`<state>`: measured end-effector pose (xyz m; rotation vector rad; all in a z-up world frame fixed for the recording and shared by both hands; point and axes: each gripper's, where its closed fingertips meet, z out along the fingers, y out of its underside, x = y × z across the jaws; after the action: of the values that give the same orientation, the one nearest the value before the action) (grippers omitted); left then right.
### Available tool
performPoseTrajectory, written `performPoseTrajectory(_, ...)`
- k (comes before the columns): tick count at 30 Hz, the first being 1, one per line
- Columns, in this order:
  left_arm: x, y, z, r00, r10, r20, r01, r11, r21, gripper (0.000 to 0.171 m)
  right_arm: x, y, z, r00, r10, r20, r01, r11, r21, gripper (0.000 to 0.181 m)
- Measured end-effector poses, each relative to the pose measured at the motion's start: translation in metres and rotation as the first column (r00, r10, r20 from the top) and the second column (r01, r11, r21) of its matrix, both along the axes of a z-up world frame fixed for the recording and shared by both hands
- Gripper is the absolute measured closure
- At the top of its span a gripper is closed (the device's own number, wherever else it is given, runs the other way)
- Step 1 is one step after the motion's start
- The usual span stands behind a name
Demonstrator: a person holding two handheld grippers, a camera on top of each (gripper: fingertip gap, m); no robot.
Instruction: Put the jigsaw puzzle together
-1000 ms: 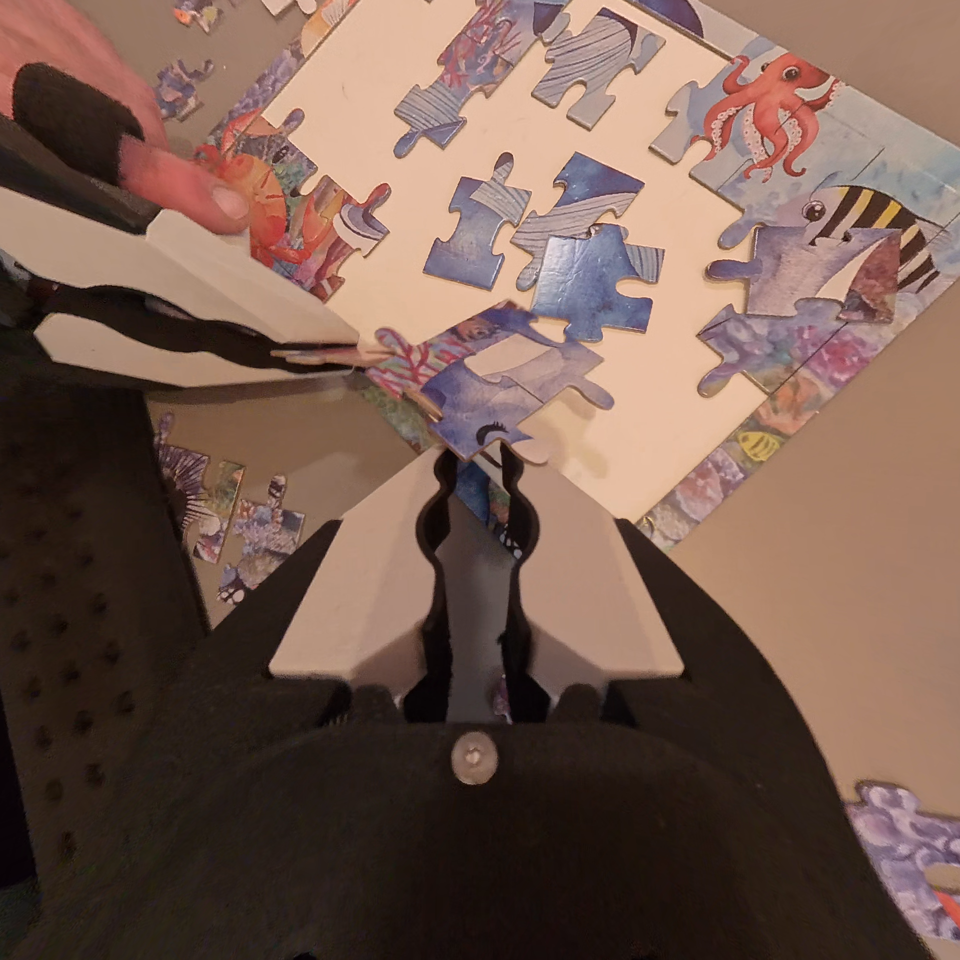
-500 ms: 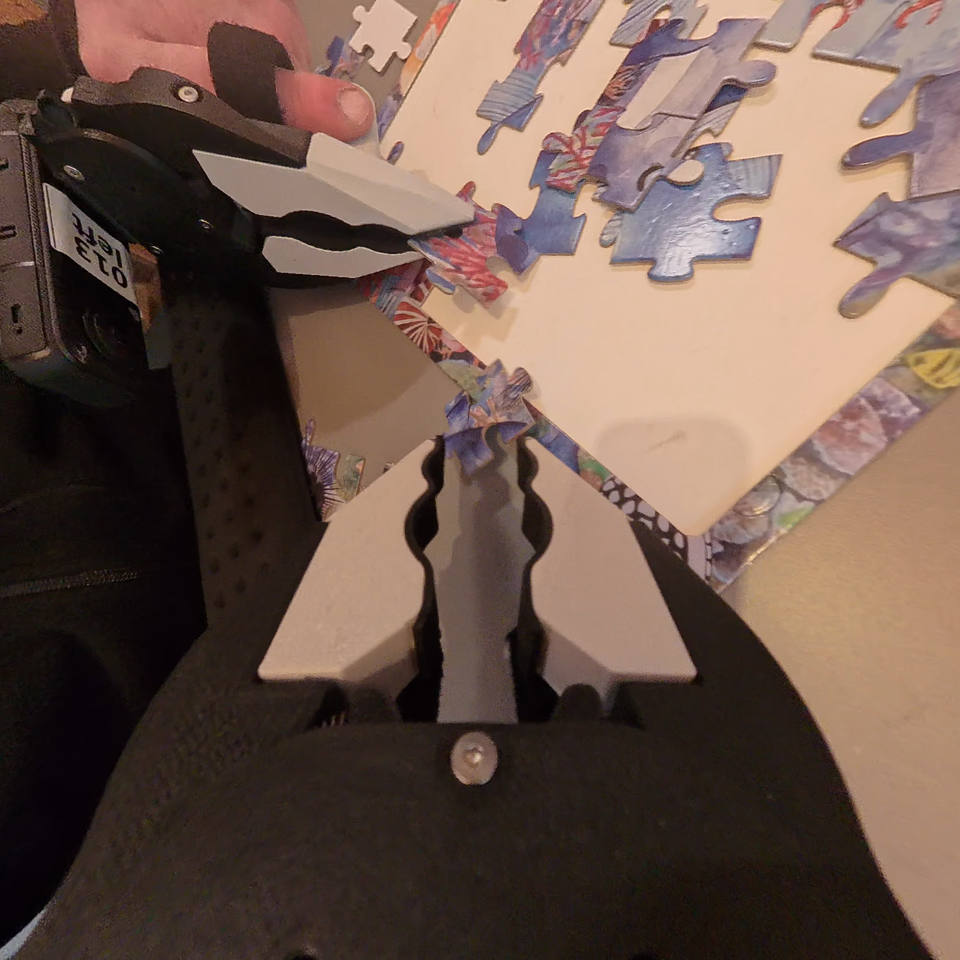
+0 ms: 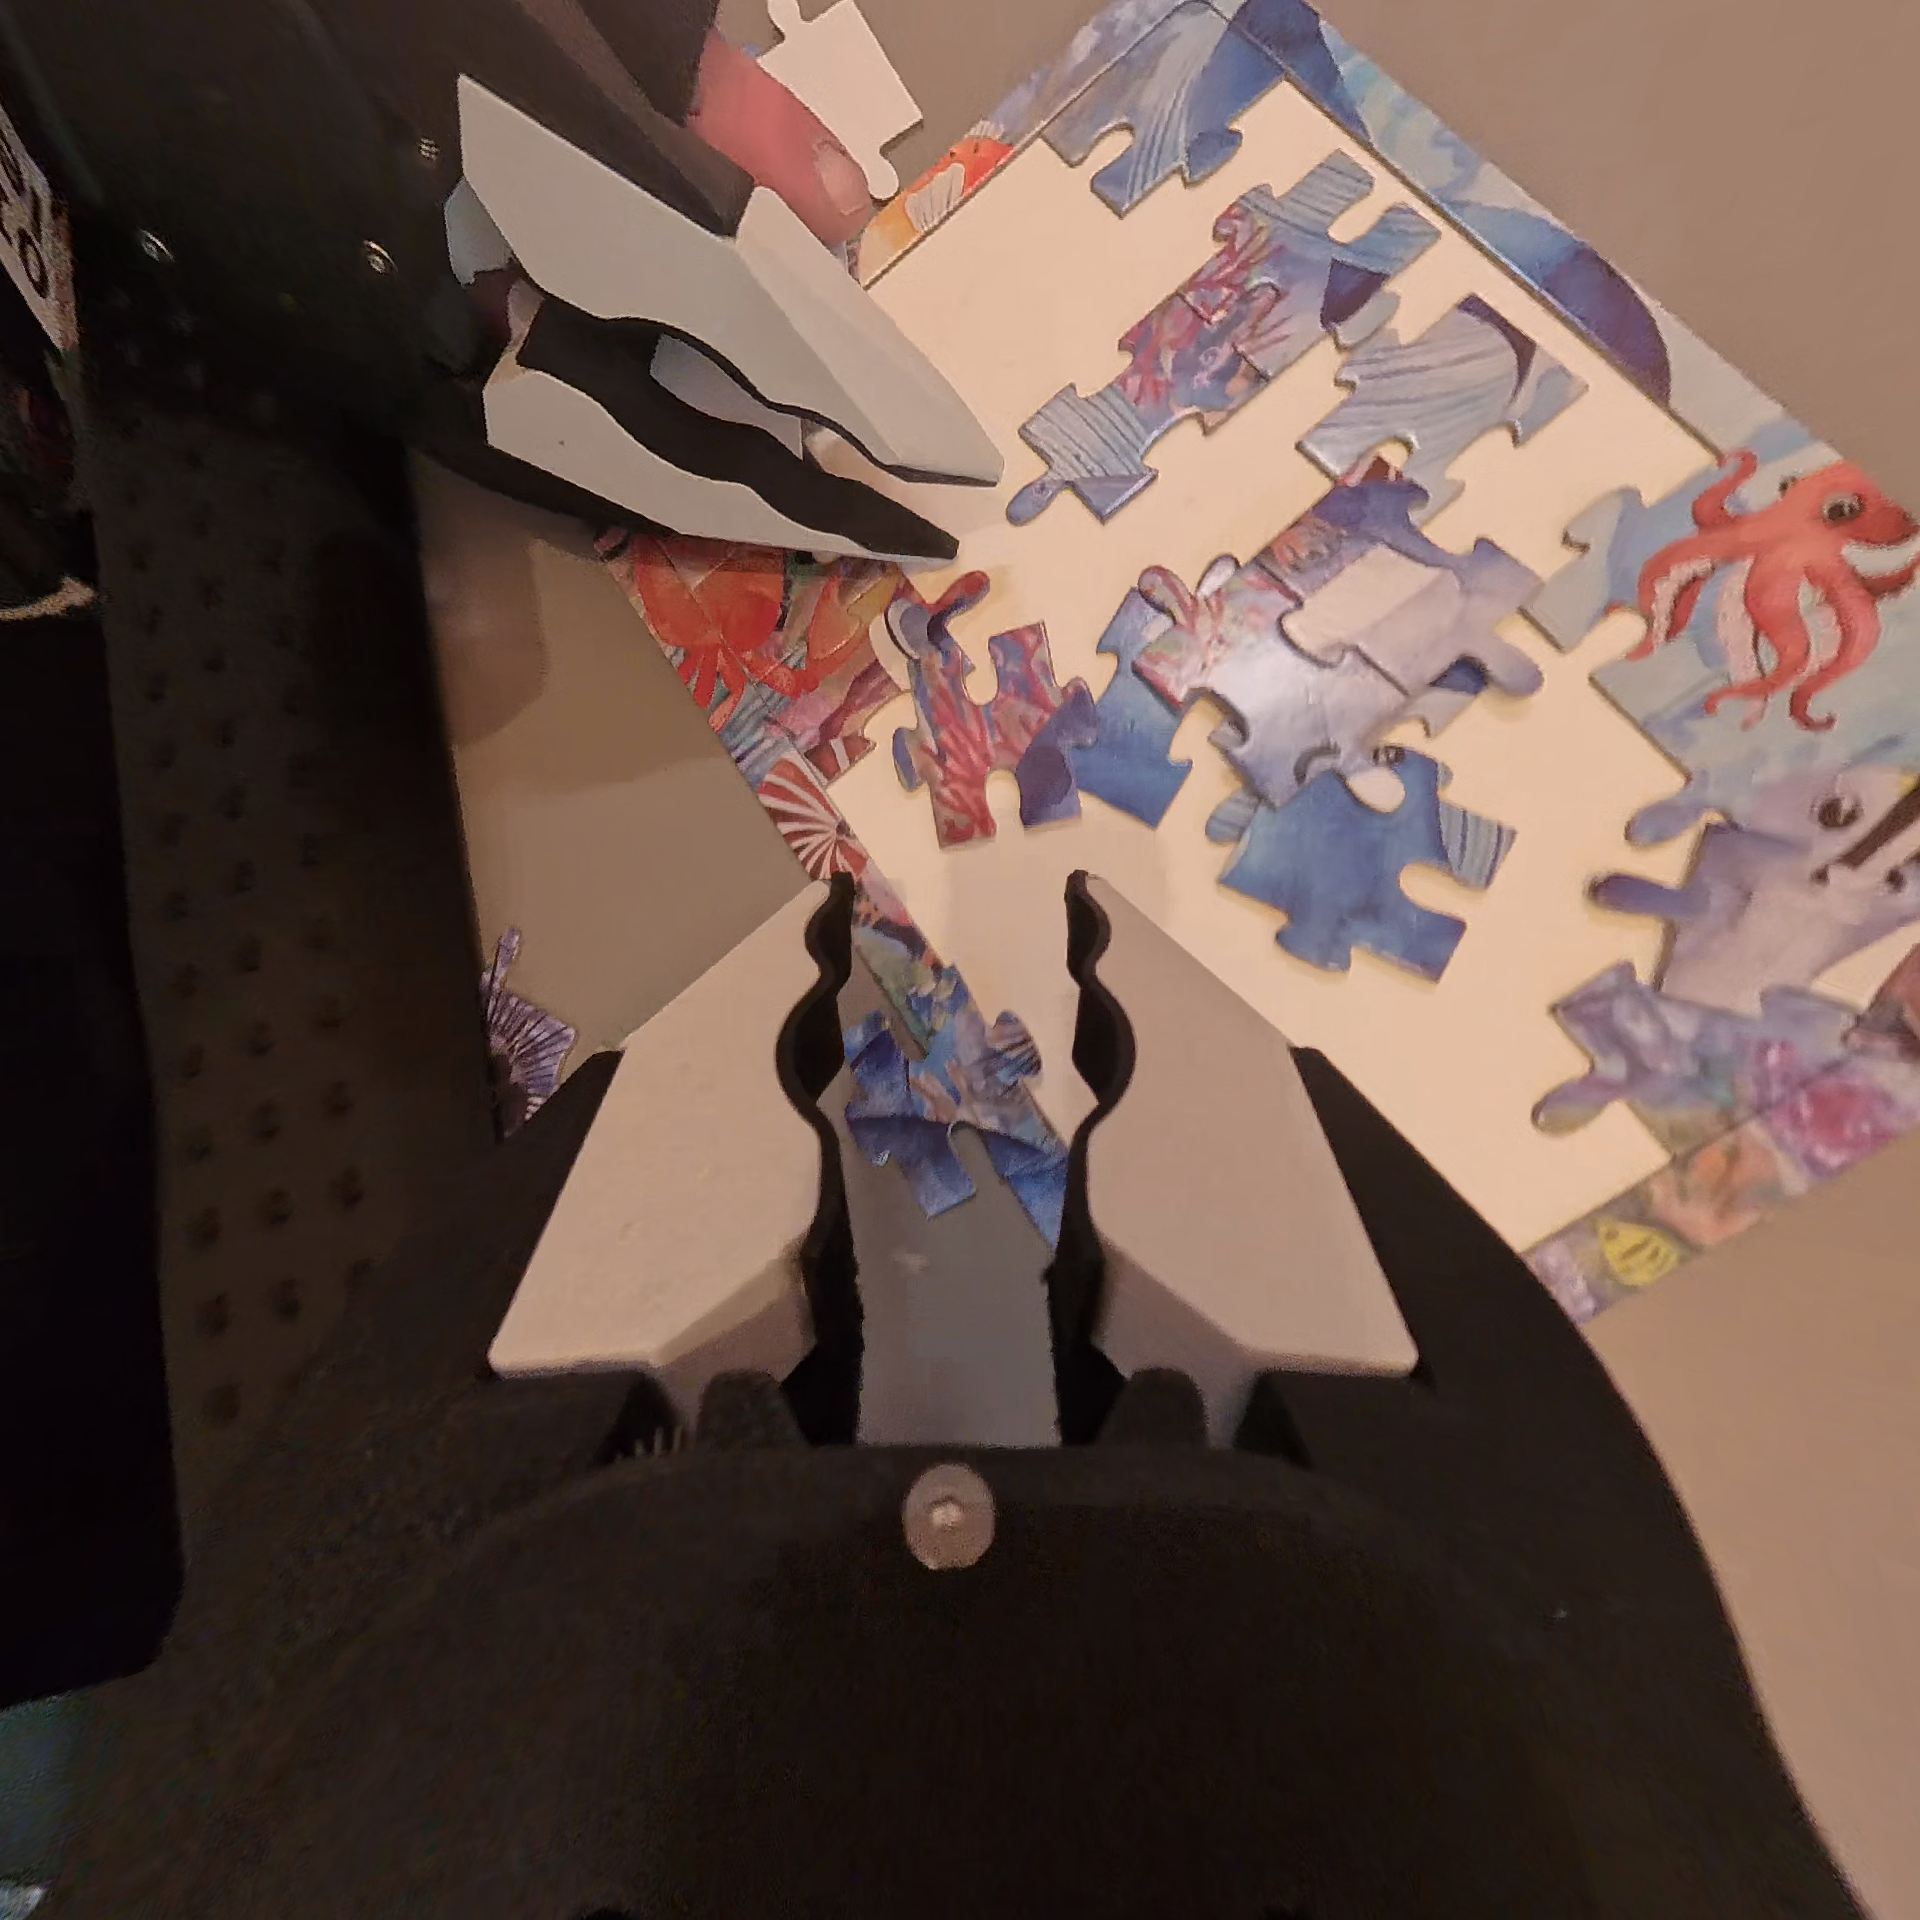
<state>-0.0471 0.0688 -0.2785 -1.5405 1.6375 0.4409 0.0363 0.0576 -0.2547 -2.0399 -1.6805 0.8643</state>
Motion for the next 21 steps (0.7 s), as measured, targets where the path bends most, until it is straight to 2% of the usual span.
performPoseTrajectory(2, -0.002, -0.006, -0.004, 0.998, 0.024, 0.053, -0.019, 0.995, -0.094, 0.162, -0.009, 0.003, -0.004, 0.999, 0.036, 0.040, -0.037, 0.999, 0.021, 0.141)
performPoseTrajectory(5, 0.010, -0.021, -0.002, 0.984, 0.018, 0.178, 0.026, 0.970, -0.240, 0.159, -0.017, 0.007, -0.016, 0.990, 0.087, 0.109, -0.090, 0.996, 0.026, 0.145)
performPoseTrajectory(8, 0.014, -0.025, -0.001, 0.976, 0.021, 0.219, 0.045, 0.956, -0.291, 0.156, -0.022, 0.011, -0.027, 0.982, 0.111, 0.153, -0.118, 0.992, 0.036, 0.147)
performPoseTrajectory(13, 0.016, -0.021, -0.004, 0.961, 0.059, 0.272, 0.032, 0.948, -0.317, 0.163, -0.030, 0.004, -0.027, 0.981, 0.154, 0.115, -0.158, 0.987, 0.021, 0.142)
performPoseTrajectory(18, 0.019, -0.016, -0.005, 0.959, 0.072, 0.273, 0.017, 0.950, -0.310, 0.168, -0.027, 0.000, -0.030, 0.979, 0.171, 0.112, -0.173, 0.985, 0.003, 0.162)
performPoseTrajectory(21, 0.023, -0.015, -0.006, 0.957, 0.078, 0.279, 0.014, 0.950, -0.312, 0.171, -0.025, -0.006, -0.030, 0.974, 0.194, 0.115, -0.194, 0.981, -0.012, 0.168)
